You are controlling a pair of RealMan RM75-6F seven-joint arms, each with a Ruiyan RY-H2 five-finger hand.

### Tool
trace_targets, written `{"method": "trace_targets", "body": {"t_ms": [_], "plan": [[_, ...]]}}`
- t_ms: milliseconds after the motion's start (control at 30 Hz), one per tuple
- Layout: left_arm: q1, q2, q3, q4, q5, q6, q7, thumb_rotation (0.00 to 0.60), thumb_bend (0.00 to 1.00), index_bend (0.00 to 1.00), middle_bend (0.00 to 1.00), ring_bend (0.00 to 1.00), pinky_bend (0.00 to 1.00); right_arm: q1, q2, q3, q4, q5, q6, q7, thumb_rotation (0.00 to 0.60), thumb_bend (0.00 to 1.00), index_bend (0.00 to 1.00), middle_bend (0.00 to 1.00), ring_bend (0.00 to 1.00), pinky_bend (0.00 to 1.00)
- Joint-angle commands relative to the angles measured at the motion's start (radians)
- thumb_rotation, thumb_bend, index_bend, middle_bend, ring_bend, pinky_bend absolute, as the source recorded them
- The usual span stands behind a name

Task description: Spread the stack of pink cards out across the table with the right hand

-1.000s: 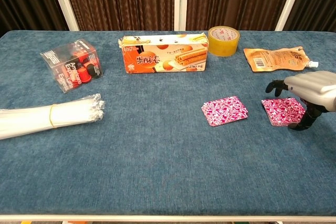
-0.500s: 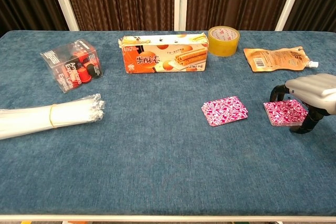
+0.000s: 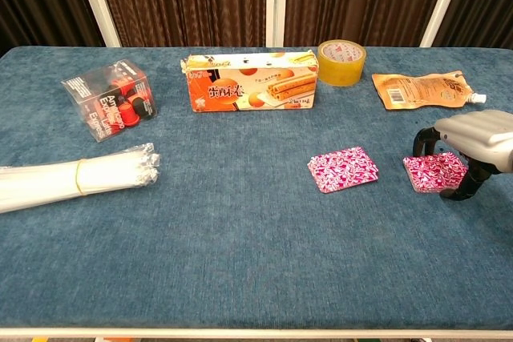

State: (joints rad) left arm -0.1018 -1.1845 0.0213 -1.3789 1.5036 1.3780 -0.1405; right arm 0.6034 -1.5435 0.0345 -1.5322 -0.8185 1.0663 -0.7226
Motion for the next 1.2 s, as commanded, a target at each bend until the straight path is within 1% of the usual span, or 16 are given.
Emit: {"method": "trace_targets", "body": {"t_ms": [33,633,867,1200], "plan": [[0.000,0.000,0.000,0.000,0.000,0.000,0.000,0.600,0.00,0.07,0.05,0.00,0.15,0.000,-0.002,0.000,0.003,0.002,-0.001,-0.001,0.600,0.16,0.30,0.32,0.87,0.95],[-0.002,-0.001,0.002,0.001,0.001,-0.005,-0.002,0.600,0.00,0.07,0.05,0.00,0.15,-0.002,-0.010,0.007,0.009,0.006,0.012,-0.004,0.600,0.20,0.39,0.40,0.87,0.95],[-0.005,0.001,0.001,-0.002,-0.001,-0.011,-0.002,0.600,0.00,0.07,0.05,0.00,0.15,-0.005,-0.009,0.012,0.006,0.001,0.018,0.002,0.600,0.20,0.40,0.40,0.87,0.95],[-0.008,0.002,-0.002,-0.002,-0.003,-0.013,-0.007,0.600,0.00,0.07,0.05,0.00,0.15,-0.007,-0.007,0.021,-0.002,-0.012,0.030,0.007,0.600,0.21,0.44,0.41,0.88,0.95]]}}
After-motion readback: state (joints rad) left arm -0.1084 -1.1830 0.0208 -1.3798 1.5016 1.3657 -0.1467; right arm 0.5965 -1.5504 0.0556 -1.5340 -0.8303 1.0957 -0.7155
